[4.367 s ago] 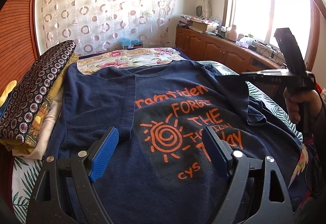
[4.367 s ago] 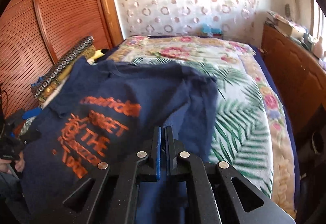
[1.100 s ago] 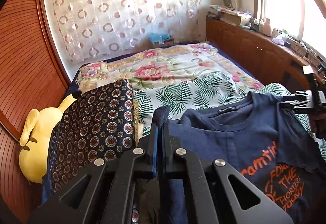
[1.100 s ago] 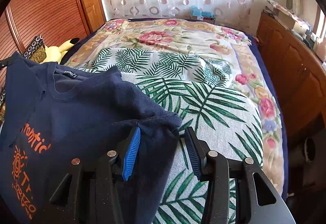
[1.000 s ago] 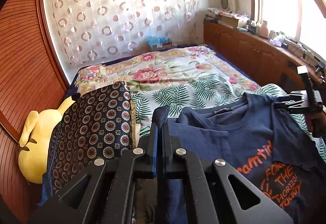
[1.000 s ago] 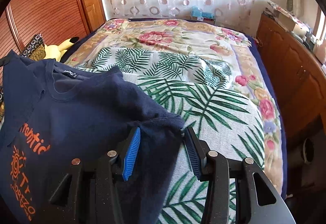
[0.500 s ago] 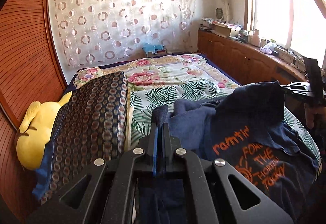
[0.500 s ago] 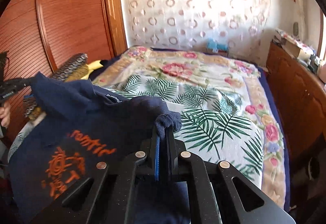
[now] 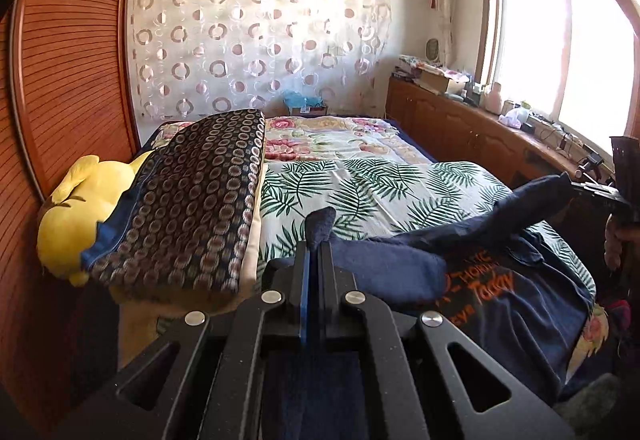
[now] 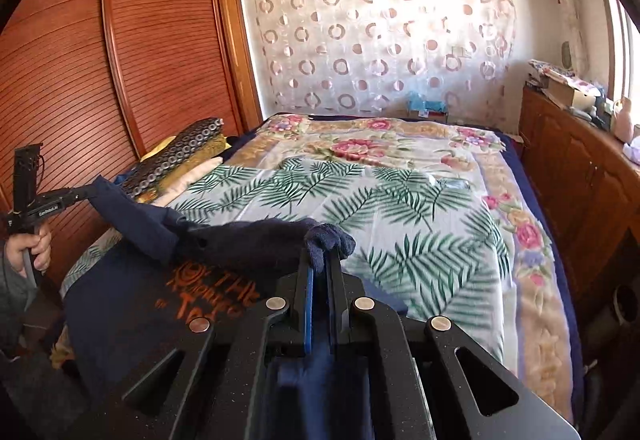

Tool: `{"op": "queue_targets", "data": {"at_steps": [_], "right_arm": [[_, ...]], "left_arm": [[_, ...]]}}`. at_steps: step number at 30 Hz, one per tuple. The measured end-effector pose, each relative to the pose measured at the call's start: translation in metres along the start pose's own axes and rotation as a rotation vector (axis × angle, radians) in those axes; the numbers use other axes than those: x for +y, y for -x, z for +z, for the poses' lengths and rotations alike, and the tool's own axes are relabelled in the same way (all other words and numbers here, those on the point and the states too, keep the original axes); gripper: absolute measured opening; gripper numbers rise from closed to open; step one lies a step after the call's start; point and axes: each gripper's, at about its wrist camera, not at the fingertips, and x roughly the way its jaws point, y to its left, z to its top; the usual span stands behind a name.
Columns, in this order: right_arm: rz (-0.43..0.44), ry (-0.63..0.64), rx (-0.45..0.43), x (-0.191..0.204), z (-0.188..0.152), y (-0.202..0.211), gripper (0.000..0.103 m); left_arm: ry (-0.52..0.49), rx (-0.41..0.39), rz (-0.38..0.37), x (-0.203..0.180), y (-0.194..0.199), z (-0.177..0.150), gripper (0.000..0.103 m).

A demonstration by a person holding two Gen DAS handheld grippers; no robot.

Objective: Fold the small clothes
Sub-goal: 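Fold the grasped sleeve over the shirt body with the left gripper, release, then grasp the navy shirt hem with both grippers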

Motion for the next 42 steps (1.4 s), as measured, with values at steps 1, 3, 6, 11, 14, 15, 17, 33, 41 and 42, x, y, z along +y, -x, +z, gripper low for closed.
{"op": "queue_targets", "data": {"at_steps": [1, 3, 6, 11, 14, 15, 17, 33, 41, 42], "right_arm": [[-0.001, 0.001, 0.005, 0.001, -0.005, 0.006, 0.005], [-0.004, 0.008, 0.01, 0.003, -0.009, 0.011, 0.005], [-0.004, 0.018, 0.002, 0.007, -0.012, 0.027, 0.005], [-0.006, 0.02, 0.003, 0.016, -0.017, 0.06, 0.005], [-0.012, 0.039, 0.008, 0.021, -0.022, 0.079, 0.005], [-0.014, 0.041, 0.011, 0.021, -0.023, 0.082, 0.005], [-0.017, 0.05, 0.025, 0.024, -0.032, 0.087, 0.005], [-0.101, 0.033, 0.14, 0.015, -0.05, 0.058, 0.038], [-0.169, 0.049, 0.102, 0.0, -0.027, 0.046, 0.05], [-0.174, 0.045, 0.103, -0.002, -0.026, 0.04, 0.05]], "left_arm": [[0.006, -0.003, -0.003, 0.0, 0.005, -0.003, 0.004], [0.01, -0.012, -0.007, -0.001, 0.016, -0.009, 0.004], [0.013, -0.036, -0.006, 0.0, 0.033, -0.014, 0.004], [0.026, -0.066, -0.012, 0.005, 0.062, -0.017, 0.004], [0.016, -0.062, -0.002, 0.003, 0.074, -0.023, 0.004], [0.01, -0.056, 0.001, 0.003, 0.076, -0.026, 0.004], [0.001, -0.036, 0.01, 0.004, 0.075, -0.032, 0.004], [0.024, 0.037, 0.018, 0.016, 0.038, -0.049, 0.063], [-0.019, 0.039, 0.051, 0.021, 0.009, -0.027, 0.082], [-0.017, 0.043, 0.051, 0.023, 0.004, -0.023, 0.082]]}}
